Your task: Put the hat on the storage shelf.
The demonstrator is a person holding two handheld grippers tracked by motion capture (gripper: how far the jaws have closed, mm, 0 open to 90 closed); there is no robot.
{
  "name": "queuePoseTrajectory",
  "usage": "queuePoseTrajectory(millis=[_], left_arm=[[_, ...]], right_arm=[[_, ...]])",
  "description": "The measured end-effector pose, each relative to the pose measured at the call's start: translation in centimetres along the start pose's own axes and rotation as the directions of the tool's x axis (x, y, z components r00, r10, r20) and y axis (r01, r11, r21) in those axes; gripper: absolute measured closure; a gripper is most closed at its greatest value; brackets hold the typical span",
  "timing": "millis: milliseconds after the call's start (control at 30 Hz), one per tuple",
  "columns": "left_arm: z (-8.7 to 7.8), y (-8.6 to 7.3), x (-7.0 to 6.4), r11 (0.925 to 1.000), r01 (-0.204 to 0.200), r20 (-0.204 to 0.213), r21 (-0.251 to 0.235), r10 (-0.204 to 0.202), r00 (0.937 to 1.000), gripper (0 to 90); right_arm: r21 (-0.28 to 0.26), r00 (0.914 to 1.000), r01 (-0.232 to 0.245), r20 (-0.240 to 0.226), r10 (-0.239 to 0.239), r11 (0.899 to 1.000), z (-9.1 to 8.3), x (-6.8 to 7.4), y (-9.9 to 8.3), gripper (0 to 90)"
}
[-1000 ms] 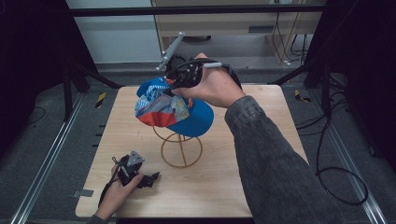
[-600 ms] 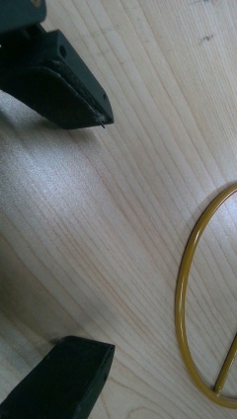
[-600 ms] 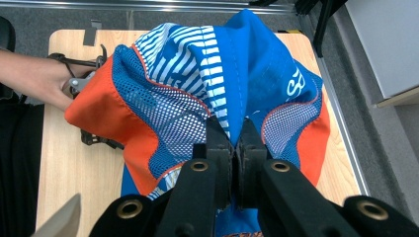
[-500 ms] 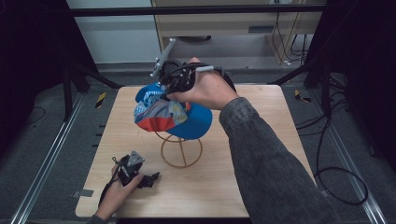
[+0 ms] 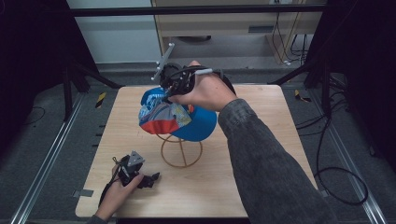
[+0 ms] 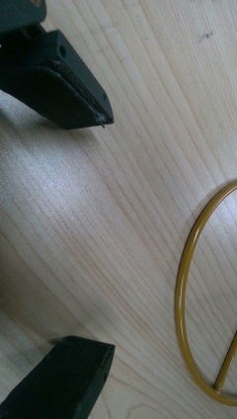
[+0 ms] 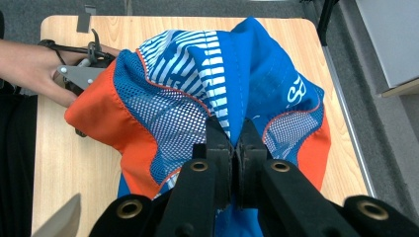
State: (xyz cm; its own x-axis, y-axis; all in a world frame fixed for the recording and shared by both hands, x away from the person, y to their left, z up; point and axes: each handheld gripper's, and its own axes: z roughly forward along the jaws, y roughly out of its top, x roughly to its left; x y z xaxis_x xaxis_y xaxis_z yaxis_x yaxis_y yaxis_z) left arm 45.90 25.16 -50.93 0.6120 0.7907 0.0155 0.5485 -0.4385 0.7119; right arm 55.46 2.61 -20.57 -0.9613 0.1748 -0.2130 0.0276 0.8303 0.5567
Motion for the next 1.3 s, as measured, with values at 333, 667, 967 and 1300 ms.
queuePoseTrajectory(millis=[333,667,967,1300], left_arm=[[0.0,0.0,0.0,1.0,0.0,0.0,0.0,0.0,1.0,0.0],[0.0,0.0,0.0,1.0,-0.001,0.0,0.0,0.001,1.0,0.0],[0.0,0.0,0.0,1.0,-0.002,0.003,0.001,0.002,1.0,0.0],[0.0,0.0,-0.1,1.0,-0.003,0.003,0.001,0.003,1.0,0.0]], right_arm=[[0.031,0.9998,0.013,-0.014,-0.013,0.999,1.2,0.5,0.2,87.3],[0.048,0.9998,0.021,-0.005,-0.021,0.999,1.9,0.6,0.0,86.2],[0.043,0.9997,0.022,-0.005,-0.022,0.999,2.2,0.7,0.0,79.6],[0.028,1.0,0.006,-0.003,-0.006,1.0,2.1,0.9,-0.5,64.9]])
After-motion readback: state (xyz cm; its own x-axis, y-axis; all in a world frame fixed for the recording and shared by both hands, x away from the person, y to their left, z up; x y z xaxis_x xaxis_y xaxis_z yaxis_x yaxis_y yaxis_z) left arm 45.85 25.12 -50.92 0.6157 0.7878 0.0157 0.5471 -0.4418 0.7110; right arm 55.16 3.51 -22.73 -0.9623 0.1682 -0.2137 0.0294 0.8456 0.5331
